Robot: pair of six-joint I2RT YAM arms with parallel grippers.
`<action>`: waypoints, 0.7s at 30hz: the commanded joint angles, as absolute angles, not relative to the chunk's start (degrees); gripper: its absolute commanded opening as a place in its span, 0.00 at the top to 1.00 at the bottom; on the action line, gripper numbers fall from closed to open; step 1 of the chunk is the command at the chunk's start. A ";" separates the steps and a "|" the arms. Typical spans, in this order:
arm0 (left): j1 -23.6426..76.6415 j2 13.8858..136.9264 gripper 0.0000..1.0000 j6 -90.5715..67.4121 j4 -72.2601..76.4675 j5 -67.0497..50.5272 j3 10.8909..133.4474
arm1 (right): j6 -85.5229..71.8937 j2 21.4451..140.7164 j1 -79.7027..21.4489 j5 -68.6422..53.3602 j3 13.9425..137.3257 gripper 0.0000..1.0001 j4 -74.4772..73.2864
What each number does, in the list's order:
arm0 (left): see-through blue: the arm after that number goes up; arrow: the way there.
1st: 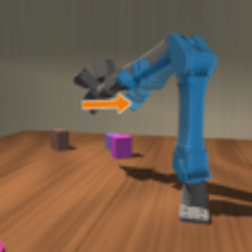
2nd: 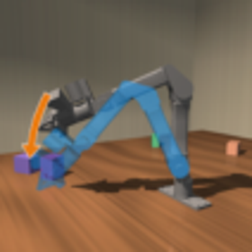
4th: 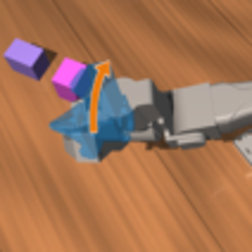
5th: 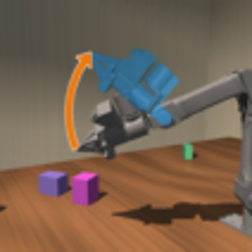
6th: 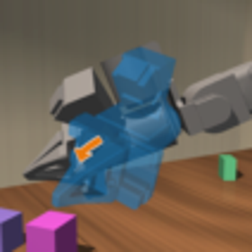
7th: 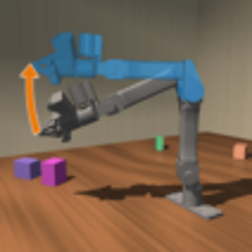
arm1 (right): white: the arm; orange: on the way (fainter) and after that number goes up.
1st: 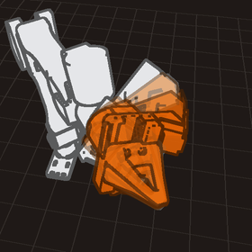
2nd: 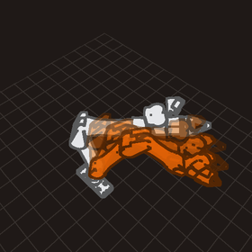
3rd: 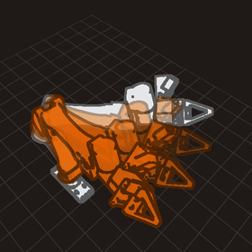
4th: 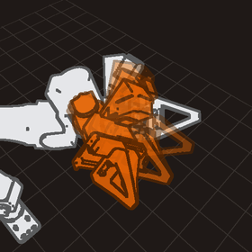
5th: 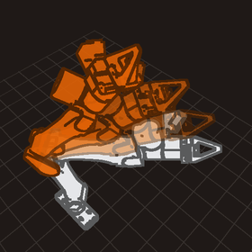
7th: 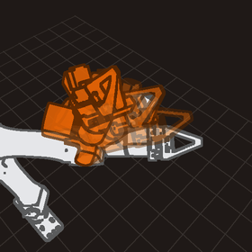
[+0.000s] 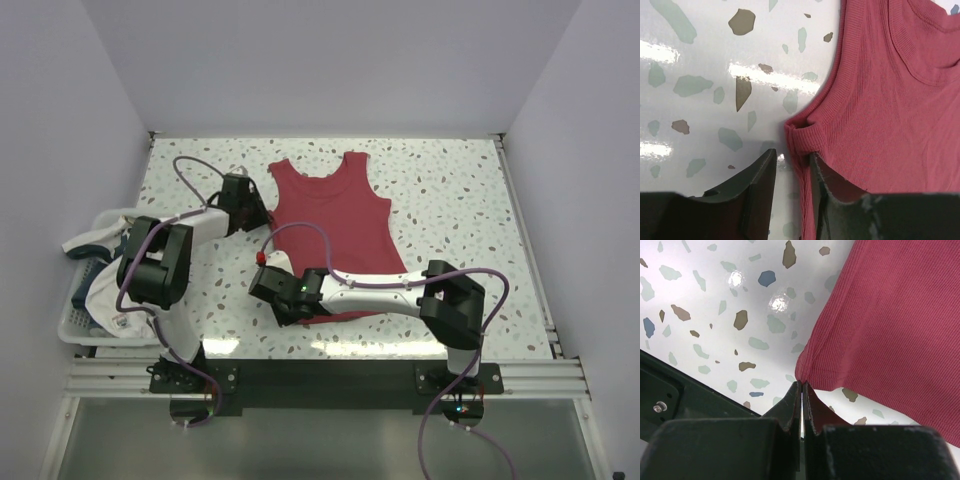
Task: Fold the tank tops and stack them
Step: Flatten the tank top out
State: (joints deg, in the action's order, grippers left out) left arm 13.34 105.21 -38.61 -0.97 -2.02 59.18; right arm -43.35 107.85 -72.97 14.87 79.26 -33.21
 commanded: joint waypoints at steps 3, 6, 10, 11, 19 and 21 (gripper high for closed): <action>12.48 101.08 0.69 -39.73 5.27 -3.95 56.78 | -44.03 106.26 -72.77 14.24 78.93 1.00 -32.34; 12.13 99.59 0.71 -39.99 6.67 -4.83 55.29 | -44.12 106.61 -72.77 14.06 79.28 1.00 -32.17; 11.51 98.88 0.66 -40.25 7.56 -5.71 54.23 | -44.12 106.87 -72.77 14.06 79.28 1.00 -32.17; 11.43 98.70 0.64 -40.25 7.73 -6.06 53.71 | -44.12 106.87 -72.69 13.98 79.28 1.00 -32.34; 10.81 99.75 0.53 -40.34 8.44 -7.29 53.52 | -44.12 107.40 -72.77 14.06 79.63 1.00 -32.61; 10.81 101.33 0.53 -40.52 8.52 -7.29 54.23 | -43.95 107.40 -72.77 14.06 79.72 1.00 -32.70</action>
